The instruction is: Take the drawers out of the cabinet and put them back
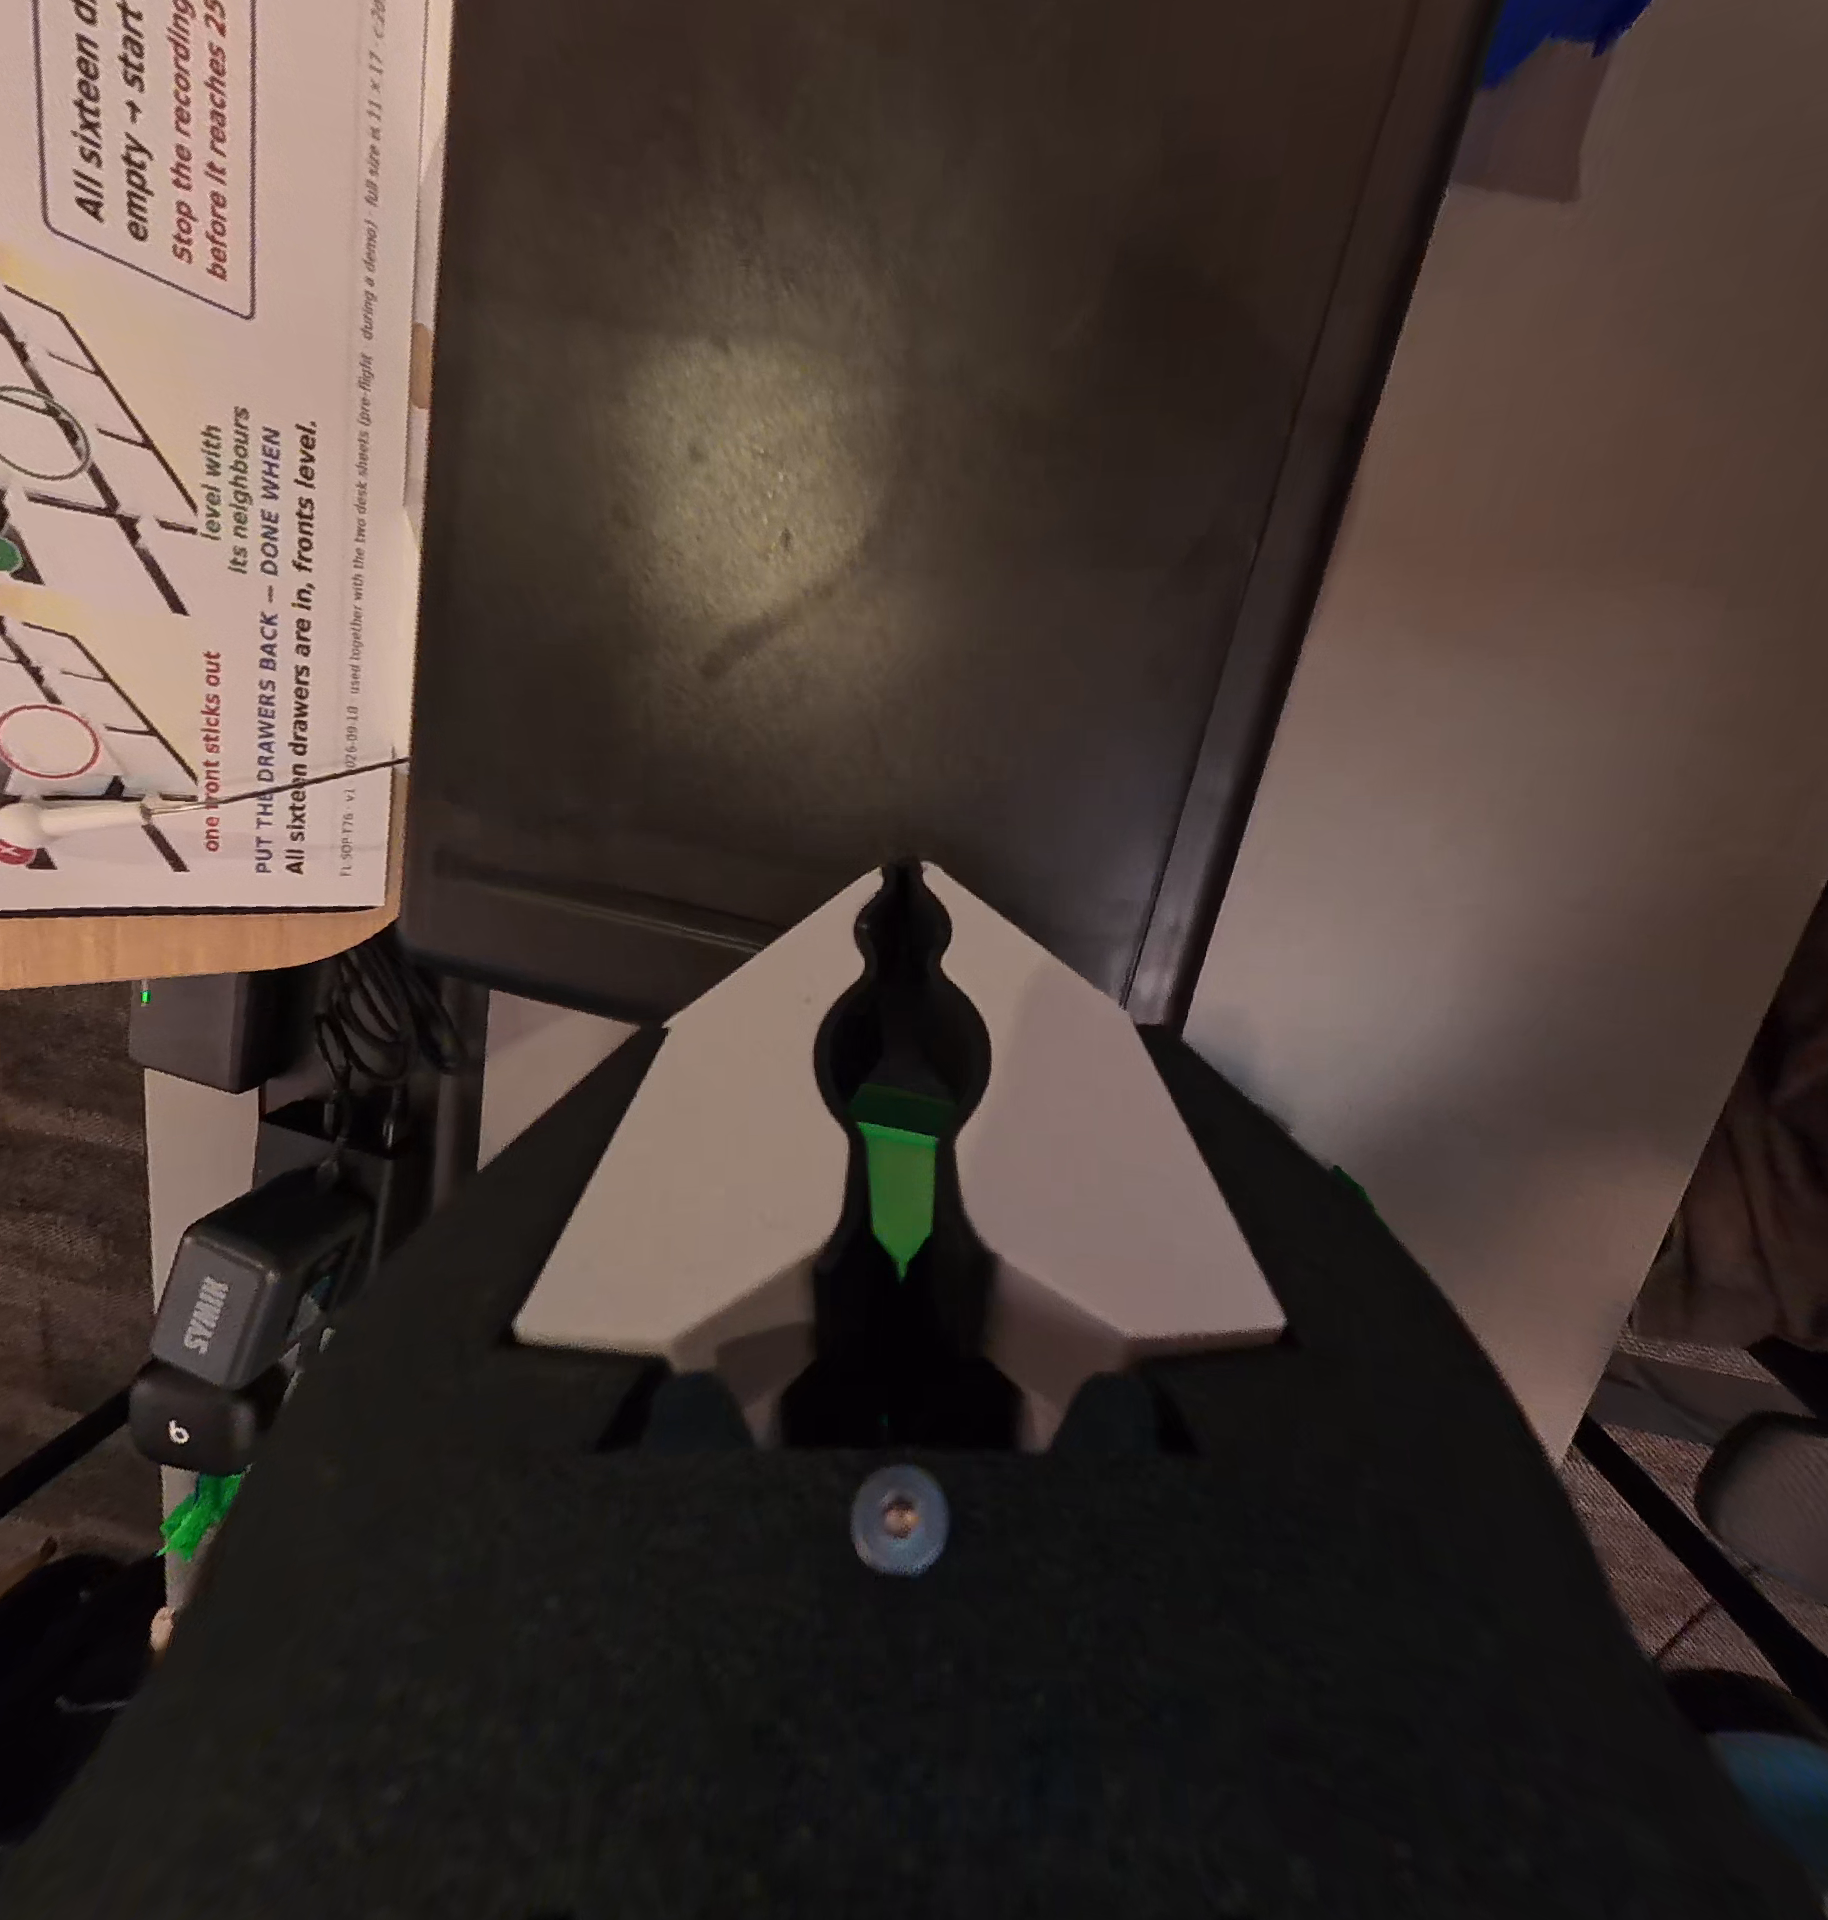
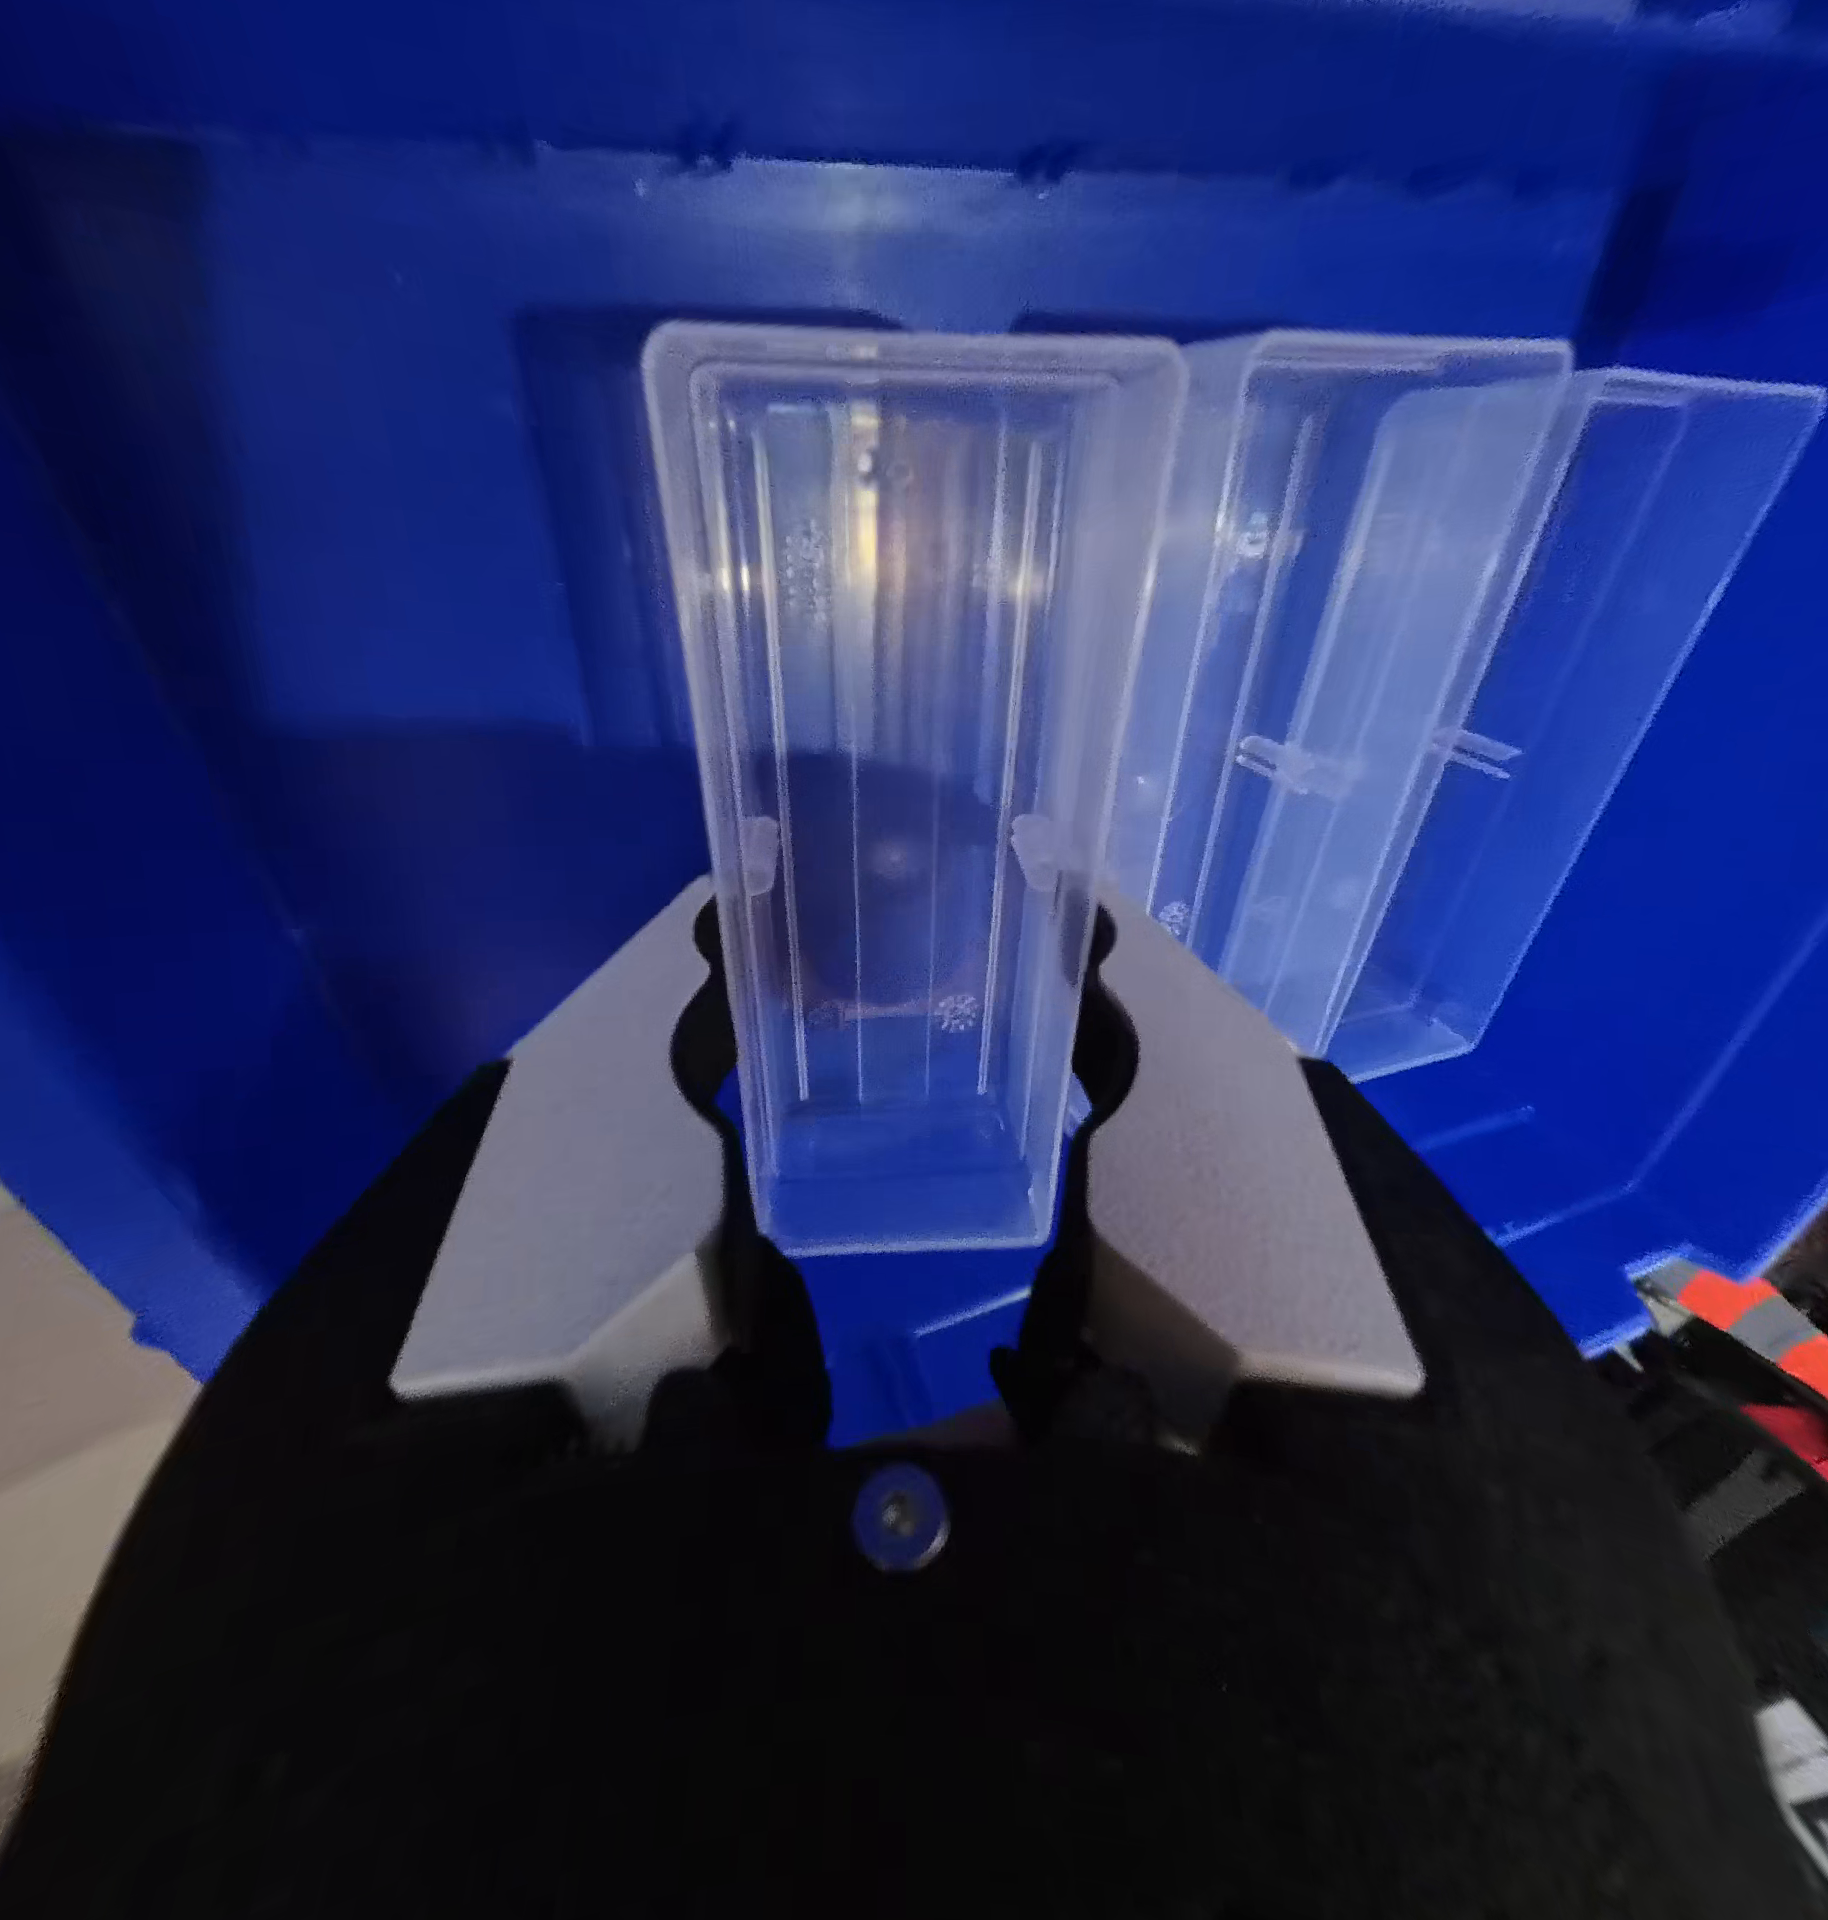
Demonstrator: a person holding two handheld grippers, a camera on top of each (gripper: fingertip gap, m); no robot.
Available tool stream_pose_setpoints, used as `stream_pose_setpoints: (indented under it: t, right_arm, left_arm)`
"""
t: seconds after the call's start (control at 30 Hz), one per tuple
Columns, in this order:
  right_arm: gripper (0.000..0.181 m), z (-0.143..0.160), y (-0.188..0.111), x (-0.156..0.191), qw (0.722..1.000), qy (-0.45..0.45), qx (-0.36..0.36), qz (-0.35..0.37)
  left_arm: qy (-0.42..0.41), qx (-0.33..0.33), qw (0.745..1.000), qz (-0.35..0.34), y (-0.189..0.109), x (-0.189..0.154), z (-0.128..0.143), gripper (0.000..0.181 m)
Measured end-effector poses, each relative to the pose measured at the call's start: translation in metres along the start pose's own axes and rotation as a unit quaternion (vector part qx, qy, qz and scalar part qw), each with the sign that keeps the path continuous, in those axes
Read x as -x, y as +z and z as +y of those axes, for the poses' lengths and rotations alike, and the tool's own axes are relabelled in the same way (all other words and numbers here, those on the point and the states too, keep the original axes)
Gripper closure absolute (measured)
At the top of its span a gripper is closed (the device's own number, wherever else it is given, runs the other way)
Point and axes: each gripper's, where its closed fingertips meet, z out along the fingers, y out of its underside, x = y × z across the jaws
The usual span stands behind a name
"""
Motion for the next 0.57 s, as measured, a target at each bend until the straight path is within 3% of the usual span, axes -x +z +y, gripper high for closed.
stream_pose_setpoints:
  t: [0.03, 0.13, 0.23, 0.3, 0.37, 0.47, 0.5, 0.57]
  right_arm:
    - [0.116, 0.0, -0.002, -0.001, 1.0, 0.01, -0.009, 0.009]
    - [0.112, -0.004, -0.022, -0.003, 0.997, 0.051, -0.041, 0.039]
    - [0.113, -0.012, -0.069, -0.016, 0.981, 0.132, -0.088, 0.107]
    - [0.115, -0.023, -0.112, -0.023, 0.954, 0.209, -0.132, 0.168]
    - [0.118, -0.052, -0.151, -0.014, 0.917, 0.28, -0.21, 0.193]
    - [0.137, -0.115, -0.191, 0.01, 0.817, 0.398, -0.358, 0.213]
    - [0.149, -0.137, -0.199, 0.019, 0.76, 0.457, -0.412, 0.207]
    - [0.153, -0.181, -0.203, 0.043, 0.634, 0.557, -0.517, 0.141]
  left_arm:
    - [0.005, 0.001, 1.0, -0.001, 0.0, 0.0, 0.0, 0.181]
    - [0.037, -0.004, 0.999, 0.001, 0.0, 0.0, 0.0, 0.181]
    - [0.059, -0.003, 0.998, 0.007, 0.0, 0.0, -0.001, 0.181]
    - [0.077, -0.007, 0.997, 0.008, 0.002, -0.001, -0.008, 0.181]
    - [0.089, -0.023, 0.996, 0.011, 0.004, -0.004, -0.027, 0.181]
    - [0.104, -0.052, 0.993, 0.012, 0.01, -0.008, -0.069, 0.181]
    - [0.113, -0.053, 0.992, 0.0, 0.015, -0.006, -0.082, 0.181]
    - [0.124, -0.054, 0.991, 0.005, 0.025, -0.007, -0.104, 0.181]
